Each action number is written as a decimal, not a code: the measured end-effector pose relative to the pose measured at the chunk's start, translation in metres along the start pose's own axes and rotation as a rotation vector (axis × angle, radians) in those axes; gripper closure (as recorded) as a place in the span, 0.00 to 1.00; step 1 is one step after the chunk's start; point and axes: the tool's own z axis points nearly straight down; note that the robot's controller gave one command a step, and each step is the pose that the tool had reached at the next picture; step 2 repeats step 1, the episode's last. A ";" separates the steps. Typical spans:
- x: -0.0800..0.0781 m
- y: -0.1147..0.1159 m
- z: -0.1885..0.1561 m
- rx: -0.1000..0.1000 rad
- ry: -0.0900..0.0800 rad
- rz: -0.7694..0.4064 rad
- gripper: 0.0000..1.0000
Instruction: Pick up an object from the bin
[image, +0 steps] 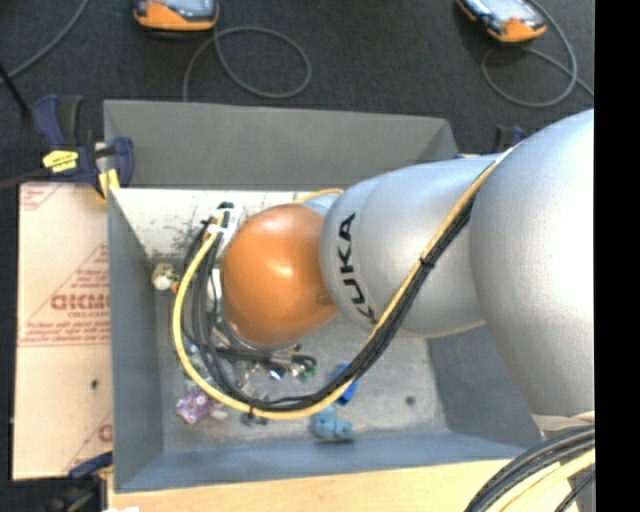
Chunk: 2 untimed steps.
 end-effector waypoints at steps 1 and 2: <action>-0.002 -0.002 0.011 0.002 -0.014 0.132 0.00; -0.002 -0.002 0.011 0.002 -0.014 0.132 0.00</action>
Offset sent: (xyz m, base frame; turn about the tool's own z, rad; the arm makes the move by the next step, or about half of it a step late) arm -0.0122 0.0043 -0.0602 -0.1391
